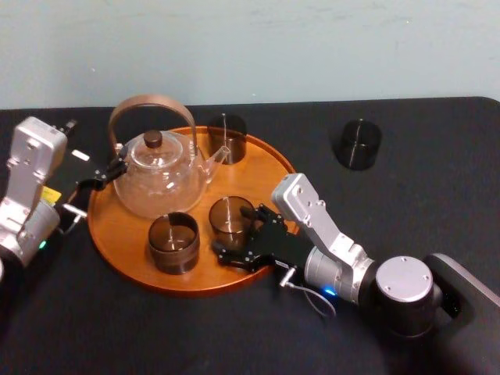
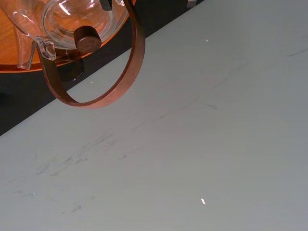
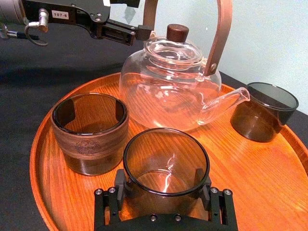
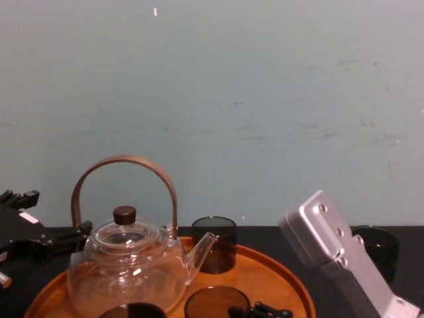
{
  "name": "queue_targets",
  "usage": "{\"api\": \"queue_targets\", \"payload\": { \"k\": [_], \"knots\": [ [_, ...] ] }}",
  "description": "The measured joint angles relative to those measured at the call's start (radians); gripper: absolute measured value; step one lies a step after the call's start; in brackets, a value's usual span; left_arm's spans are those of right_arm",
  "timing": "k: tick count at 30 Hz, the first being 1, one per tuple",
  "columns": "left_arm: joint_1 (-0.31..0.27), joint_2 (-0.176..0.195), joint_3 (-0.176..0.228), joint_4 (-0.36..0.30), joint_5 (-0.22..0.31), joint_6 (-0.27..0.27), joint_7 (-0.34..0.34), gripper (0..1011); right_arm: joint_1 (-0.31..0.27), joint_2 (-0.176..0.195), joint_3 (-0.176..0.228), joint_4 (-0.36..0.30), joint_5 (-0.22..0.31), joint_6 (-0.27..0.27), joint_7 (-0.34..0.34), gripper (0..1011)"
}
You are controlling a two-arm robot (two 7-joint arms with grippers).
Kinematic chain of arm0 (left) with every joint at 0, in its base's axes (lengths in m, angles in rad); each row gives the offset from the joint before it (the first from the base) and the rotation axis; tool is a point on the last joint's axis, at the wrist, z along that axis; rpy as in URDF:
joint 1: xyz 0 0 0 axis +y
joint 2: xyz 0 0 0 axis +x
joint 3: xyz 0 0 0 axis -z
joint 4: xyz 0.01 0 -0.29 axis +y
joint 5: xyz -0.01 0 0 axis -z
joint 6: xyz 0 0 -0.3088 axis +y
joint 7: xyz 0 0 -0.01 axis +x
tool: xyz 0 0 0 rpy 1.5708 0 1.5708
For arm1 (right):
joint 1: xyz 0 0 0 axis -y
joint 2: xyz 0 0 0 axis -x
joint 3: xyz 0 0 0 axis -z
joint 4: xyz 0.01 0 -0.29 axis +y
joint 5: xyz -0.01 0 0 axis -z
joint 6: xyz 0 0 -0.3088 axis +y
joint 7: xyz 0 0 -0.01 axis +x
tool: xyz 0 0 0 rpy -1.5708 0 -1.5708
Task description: Pick up the glass from the table and place it on the tray.
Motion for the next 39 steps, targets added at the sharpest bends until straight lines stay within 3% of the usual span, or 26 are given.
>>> {"api": "queue_targets", "payload": {
  "k": [4,7,20,30,39],
  "knots": [
    [0.0,0.0,0.0,0.0,0.0,0.0,0.0,1009,0.0,0.001,0.0,0.0,0.0,0.001,0.0,924],
    [0.0,0.0,0.0,0.0,0.0,0.0,0.0,1010,0.0,0.001,0.0,0.0,0.0,0.001,0.0,1000],
    [0.0,0.0,0.0,0.0,0.0,0.0,0.0,1009,-0.006,0.008,0.009,-0.006,0.025,0.022,0.019,1002],
    [0.0,0.0,0.0,0.0,0.0,0.0,0.0,1010,-0.057,0.06,0.028,-0.088,0.045,0.061,0.016,1002],
    [0.0,0.0,0.0,0.0,0.0,0.0,0.0,1009,-0.121,0.117,0.064,-0.163,0.066,0.061,0.003,1002]
  ]
}}
